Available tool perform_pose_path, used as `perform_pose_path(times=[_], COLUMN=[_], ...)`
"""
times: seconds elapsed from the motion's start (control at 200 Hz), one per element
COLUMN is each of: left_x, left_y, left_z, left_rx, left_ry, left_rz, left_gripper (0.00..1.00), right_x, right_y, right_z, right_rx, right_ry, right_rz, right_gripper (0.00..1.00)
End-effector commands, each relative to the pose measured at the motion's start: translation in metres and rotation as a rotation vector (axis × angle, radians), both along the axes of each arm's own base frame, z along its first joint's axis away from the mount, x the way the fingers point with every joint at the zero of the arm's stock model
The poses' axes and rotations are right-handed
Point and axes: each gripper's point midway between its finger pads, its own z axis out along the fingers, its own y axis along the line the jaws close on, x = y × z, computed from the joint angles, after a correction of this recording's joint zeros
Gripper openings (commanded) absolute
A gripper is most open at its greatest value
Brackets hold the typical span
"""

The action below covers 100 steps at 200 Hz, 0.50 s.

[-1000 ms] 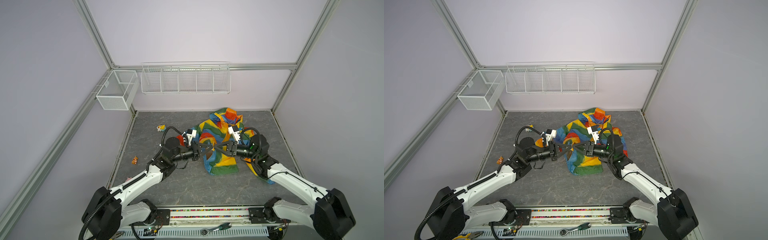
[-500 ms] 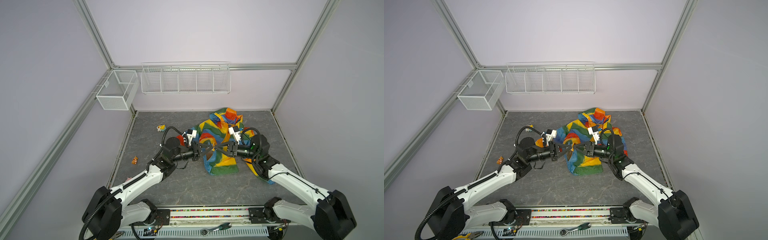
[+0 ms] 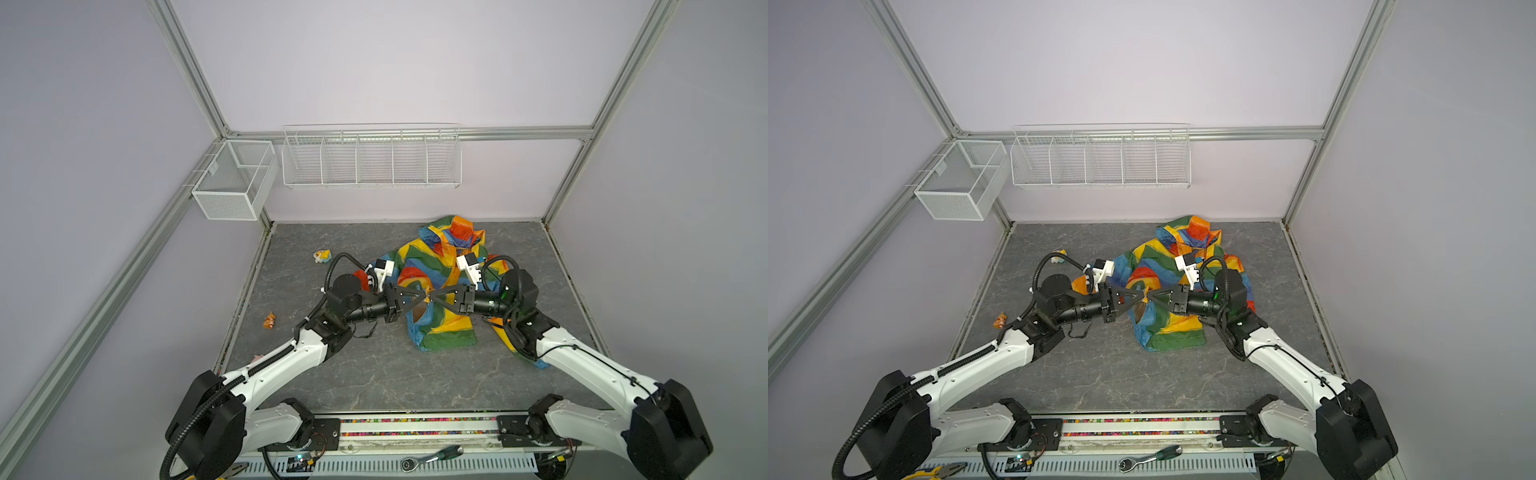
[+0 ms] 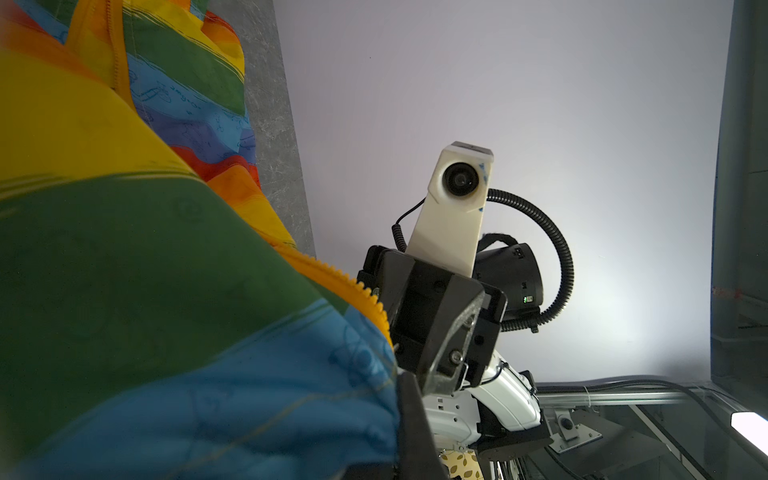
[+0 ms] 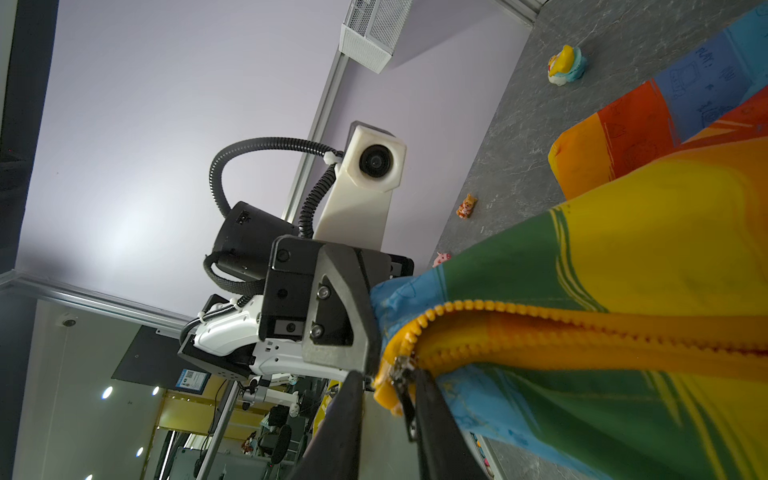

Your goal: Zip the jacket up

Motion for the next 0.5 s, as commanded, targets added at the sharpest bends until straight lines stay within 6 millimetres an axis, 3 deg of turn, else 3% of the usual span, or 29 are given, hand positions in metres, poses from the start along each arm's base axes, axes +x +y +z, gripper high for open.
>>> perform_pose_path(times=[0.0,0.2,0.4,0.495], left_x=[-0.0042,-0.0055,-0.0068,-0.0082], left_y=[-0.0003,0.0001,0.0003,0.0005], left_z=[0.0087,0.0078,0.0072,0.0077], left_rx=[-0.024,-0.022,-0.020,-0.020], left_ry=[-0.021,-0.019,-0.014,-0.011], left_rz=[-0.016,-0.020,-0.025,-0.029], left_gripper=[0.00,0.00,0.00,0.00], right_x=[-0.0001,0.0010,0.0029,0.0043], right_y=[0.0002,0.0004,-0.0010,-0.0030], right_z=[-0.0098,-0.0105,-0.0134,-0.0168], right_rx=[-0.015,-0.017,-0.034,-0.059], right_ry=[0.011,0.011,0.014,0.008], right_rz=[0.008,0.004,-0.009,-0.024], right_gripper=[0.23,0.18,0.07,0.07])
